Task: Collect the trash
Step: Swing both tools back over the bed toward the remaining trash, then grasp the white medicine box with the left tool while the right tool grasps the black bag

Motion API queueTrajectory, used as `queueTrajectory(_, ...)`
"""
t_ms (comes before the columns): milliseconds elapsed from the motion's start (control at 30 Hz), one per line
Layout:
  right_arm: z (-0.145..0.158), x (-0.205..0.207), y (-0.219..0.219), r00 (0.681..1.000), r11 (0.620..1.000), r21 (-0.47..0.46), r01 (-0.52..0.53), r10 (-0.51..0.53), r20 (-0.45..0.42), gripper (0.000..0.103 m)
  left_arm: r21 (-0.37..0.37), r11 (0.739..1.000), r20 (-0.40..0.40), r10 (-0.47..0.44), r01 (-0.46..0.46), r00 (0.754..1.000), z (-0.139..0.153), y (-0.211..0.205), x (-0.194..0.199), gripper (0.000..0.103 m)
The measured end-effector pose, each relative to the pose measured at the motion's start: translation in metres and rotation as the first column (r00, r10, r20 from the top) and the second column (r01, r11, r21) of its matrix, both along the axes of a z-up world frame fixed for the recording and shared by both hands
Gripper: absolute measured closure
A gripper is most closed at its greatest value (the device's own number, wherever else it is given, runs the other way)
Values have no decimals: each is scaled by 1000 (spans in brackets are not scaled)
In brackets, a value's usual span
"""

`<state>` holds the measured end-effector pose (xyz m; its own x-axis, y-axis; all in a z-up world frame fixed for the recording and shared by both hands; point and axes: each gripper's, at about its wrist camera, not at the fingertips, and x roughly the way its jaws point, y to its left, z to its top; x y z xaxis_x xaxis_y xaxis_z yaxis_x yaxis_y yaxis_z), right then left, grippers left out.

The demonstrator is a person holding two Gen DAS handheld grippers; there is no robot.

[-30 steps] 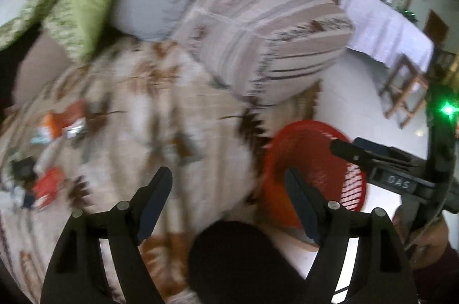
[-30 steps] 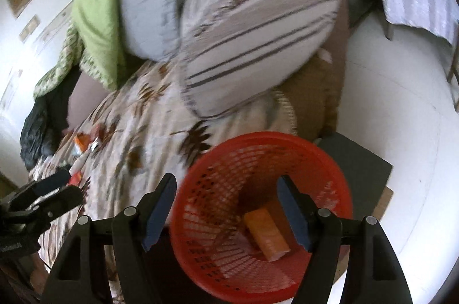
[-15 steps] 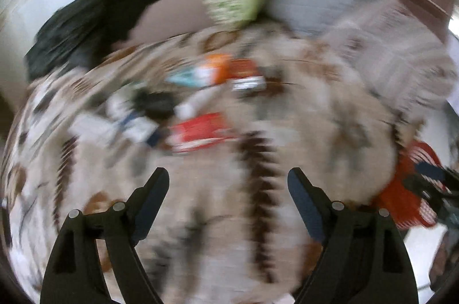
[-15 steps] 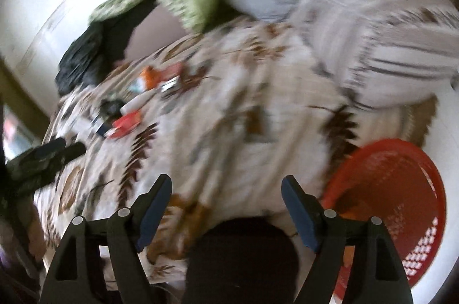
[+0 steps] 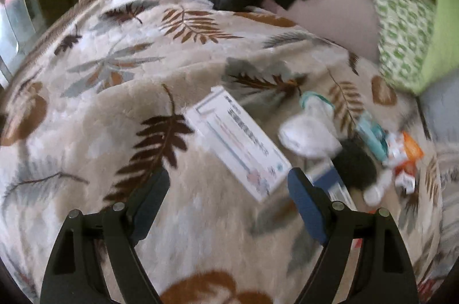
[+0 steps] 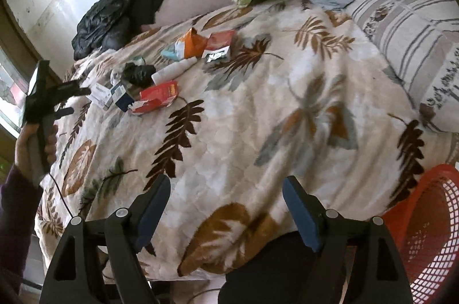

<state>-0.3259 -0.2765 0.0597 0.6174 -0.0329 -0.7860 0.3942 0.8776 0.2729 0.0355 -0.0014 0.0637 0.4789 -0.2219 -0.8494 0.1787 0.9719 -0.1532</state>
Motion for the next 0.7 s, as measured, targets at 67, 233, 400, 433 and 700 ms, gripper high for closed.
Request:
queueTrajectory(67,-2,7,1,1000,1000,3,-10,10,-5,20,-16,1000,-24,11,-12,1000,-10,0,16,19)
queueTrajectory(233,3,49,10,996,996,-11,-86,86,16,20,2,1000,-48,15,-15,999,-31,-11,36,19)
queueTrajectory(400,11,121,26,973,976,-24,-217,219,77,20,-3,1000,-48,15,-15,999,-41,-15,42,16)
queueTrajectory(433,11,134,31,966,970,-29,-242,243,84,20,-7,1000,-49,15,-16,999,-42,-15,44,15)
queueTrajectory(700,-1,267,68,904,902,-83,-424,427,24,20,-18,1000,-83,5,-7,996,-45,-14,60,13)
